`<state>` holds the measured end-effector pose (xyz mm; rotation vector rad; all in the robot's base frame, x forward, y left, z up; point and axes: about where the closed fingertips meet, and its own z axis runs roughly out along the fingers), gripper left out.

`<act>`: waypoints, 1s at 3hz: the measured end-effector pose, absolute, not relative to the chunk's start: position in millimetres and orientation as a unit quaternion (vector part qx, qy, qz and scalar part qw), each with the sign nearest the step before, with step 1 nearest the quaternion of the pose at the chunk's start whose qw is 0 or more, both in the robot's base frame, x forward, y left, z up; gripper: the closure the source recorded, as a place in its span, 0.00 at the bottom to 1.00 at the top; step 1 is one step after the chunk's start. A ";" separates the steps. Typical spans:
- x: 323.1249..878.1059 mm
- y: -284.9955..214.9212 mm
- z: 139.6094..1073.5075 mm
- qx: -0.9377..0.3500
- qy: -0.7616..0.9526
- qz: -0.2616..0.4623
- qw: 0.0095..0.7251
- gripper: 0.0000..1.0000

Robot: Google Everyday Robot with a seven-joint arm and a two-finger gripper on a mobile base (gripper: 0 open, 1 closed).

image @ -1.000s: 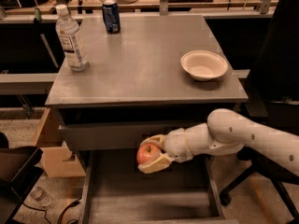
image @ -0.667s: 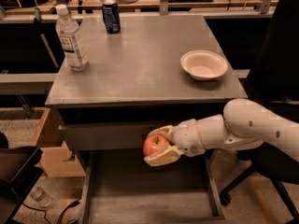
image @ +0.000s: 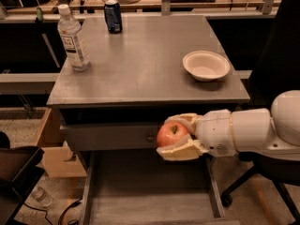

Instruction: Pick apple from middle drawer and place on counter

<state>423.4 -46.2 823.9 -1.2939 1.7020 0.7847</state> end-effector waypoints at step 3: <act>457.4 -48.1 861.1 -0.419 0.710 0.203 0.529 1.00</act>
Offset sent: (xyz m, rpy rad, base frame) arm 0.0576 -0.0147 0.0379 0.0506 -0.2749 -0.5168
